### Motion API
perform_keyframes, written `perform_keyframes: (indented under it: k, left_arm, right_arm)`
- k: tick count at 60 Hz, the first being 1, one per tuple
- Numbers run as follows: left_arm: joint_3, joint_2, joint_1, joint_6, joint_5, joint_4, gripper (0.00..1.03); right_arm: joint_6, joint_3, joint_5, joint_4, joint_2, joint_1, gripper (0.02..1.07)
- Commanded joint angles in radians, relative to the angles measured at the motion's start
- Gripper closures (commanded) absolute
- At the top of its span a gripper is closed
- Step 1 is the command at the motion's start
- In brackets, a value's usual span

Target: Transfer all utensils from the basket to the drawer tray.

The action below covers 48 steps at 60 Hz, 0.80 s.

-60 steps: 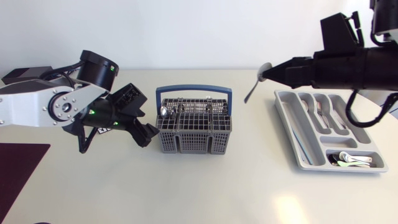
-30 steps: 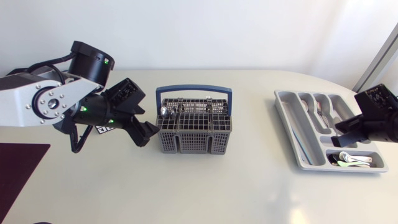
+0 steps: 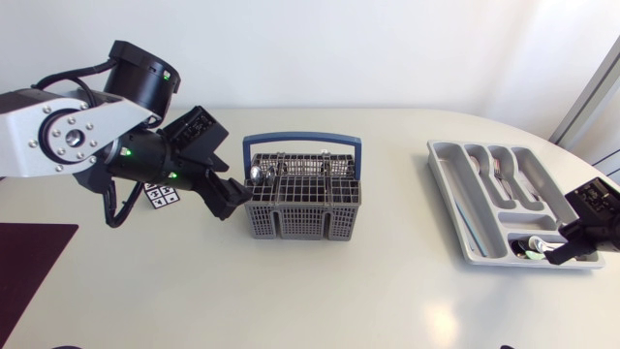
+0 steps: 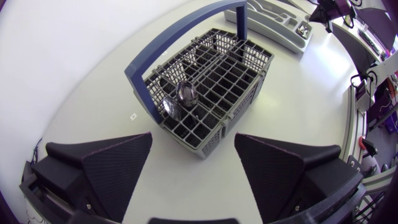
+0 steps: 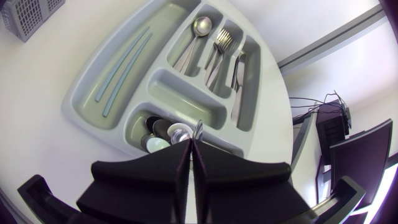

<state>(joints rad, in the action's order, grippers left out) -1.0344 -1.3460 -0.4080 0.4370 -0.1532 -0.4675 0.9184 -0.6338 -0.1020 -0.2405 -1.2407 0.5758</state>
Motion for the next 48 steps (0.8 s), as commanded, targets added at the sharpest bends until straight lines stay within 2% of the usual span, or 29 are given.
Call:
perform_keyframes:
  k: [1,5,8,11,18,24,33,48]
  left_arm:
    - [-0.042,-0.008,-0.002,-0.034,-0.019,-0.020,0.11]
    - [-0.046,-0.010,-0.002,-0.041,-0.020,-0.025,0.11]
    - [-0.046,-0.010,0.000,-0.044,-0.026,-0.028,0.11]
    - [-0.049,-0.010,0.000,-0.047,-0.026,-0.033,0.11]
    - [-0.058,-0.012,0.005,-0.053,-0.029,-0.042,0.11]
    - [-0.061,-0.015,0.011,-0.057,-0.032,-0.043,0.11]
    - [-0.069,-0.022,0.031,-0.061,-0.032,-0.043,0.11]
    - [-0.067,-0.041,0.029,-0.095,-0.034,-0.042,0.11]
  right_arm:
    - [0.048,0.028,0.012,0.035,-0.039,0.019,0.97]
    - [0.057,0.034,0.018,0.052,-0.054,0.027,0.89]
    - [0.076,0.045,0.019,0.066,-0.062,0.036,0.77]
    - [0.097,0.062,0.027,0.084,-0.066,0.039,0.55]
    - [0.114,0.068,0.030,0.079,-0.051,0.044,0.18]
    - [0.116,0.059,0.027,0.052,0.014,0.044,0.12]
    - [0.074,0.016,-0.008,-0.072,0.115,0.021,0.12]
    - [-0.124,-0.052,0.012,-0.221,0.188,-0.217,0.12]
